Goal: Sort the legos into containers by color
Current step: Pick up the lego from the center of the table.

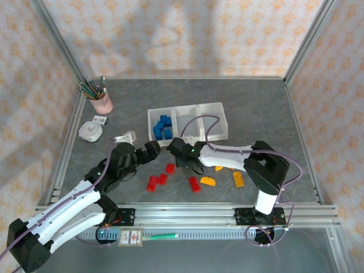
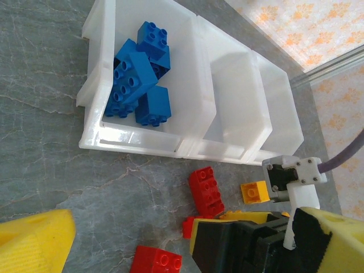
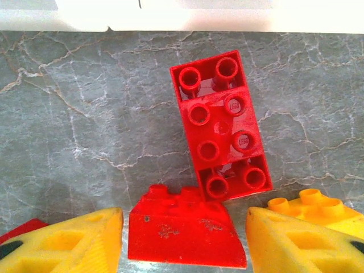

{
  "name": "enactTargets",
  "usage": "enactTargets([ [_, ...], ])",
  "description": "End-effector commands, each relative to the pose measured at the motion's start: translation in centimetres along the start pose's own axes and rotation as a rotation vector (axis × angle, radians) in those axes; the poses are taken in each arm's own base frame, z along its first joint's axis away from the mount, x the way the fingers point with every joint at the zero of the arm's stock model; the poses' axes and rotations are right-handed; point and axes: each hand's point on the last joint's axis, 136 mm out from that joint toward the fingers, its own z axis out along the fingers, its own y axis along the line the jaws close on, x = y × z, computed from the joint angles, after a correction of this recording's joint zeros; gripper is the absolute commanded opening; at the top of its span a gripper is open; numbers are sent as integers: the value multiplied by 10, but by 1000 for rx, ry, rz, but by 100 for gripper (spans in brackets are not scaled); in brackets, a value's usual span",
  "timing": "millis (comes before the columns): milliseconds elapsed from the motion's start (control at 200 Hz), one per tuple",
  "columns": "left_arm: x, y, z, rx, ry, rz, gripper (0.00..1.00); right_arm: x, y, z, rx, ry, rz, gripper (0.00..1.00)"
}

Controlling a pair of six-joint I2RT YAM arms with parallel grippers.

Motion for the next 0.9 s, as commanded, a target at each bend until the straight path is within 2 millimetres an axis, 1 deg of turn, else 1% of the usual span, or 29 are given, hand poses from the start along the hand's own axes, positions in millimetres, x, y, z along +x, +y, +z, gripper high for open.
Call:
enactTargets([
  [0,-7,-2,-5,-5,-31,10,99,-5,-4,5,55,-16,3,56],
  [105,-8,-2,-5,-5,-34,13,99,-5,-4,6,56,-15,-2,52],
  [240,-8,-4,-4,-4,-32,17,99,-6,-5,2,59,-20,-7,47],
  [340,-9,-5,-5,0,-34,18,99,-11,-6,-5,57,-38,-8,45],
  [445,-12,-9,-6,9,-39,23,99,-20,-4,-19,34,-68,-6,44],
  [510,-14,-12,-7,13,-40,34,99,-29,-2,-31,15,-97,-18,43],
  [591,-18,-15,-8,9,-46,49,99,-44,-4,-47,22,-150,-18,43],
  [641,-21,-18,-8,8,-51,59,99,-53,-7,-52,21,-171,-16,44],
  [686,-24,-21,-8,7,-56,71,99,-61,-10,-54,16,-182,-8,44],
  [771,-31,-26,-8,3,-73,89,99,-81,-18,-52,6,-195,28,44],
  [896,-37,-35,-3,5,-77,105,99,-121,-28,-54,-7,-256,68,44],
])
